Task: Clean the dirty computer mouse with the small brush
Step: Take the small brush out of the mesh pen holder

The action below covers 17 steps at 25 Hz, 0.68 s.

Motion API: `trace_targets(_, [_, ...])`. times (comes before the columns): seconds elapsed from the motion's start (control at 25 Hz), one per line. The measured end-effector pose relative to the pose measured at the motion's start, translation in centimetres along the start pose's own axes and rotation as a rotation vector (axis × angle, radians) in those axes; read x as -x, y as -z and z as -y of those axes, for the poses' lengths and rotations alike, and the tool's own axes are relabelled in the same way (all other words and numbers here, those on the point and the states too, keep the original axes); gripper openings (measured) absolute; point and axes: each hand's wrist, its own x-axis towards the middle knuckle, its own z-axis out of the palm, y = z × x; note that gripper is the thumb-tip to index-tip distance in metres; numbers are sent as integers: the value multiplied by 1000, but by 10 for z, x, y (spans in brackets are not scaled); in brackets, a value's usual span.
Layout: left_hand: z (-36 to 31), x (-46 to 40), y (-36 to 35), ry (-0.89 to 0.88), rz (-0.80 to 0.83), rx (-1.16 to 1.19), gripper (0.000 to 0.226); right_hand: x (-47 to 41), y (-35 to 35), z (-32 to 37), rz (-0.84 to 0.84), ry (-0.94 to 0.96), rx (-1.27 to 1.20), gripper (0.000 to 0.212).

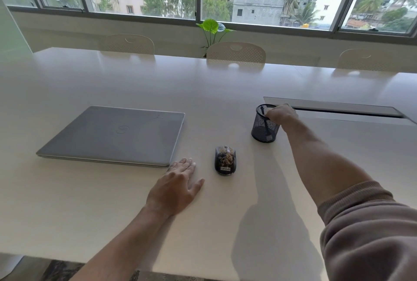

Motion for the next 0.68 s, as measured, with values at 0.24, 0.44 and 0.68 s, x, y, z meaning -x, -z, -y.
trace_targets(0.24, [1,0,-1,-2,-3,-6,66,-5,0,3,14,16,35,35])
trace_targets(0.44, [0,0,0,-10,-6,-1,66,-13,-2,-3,29,60,-47,15])
trace_targets(0.68, [1,0,0,-13,-7,-3,65,0,16,-8,-48,191,-305,12])
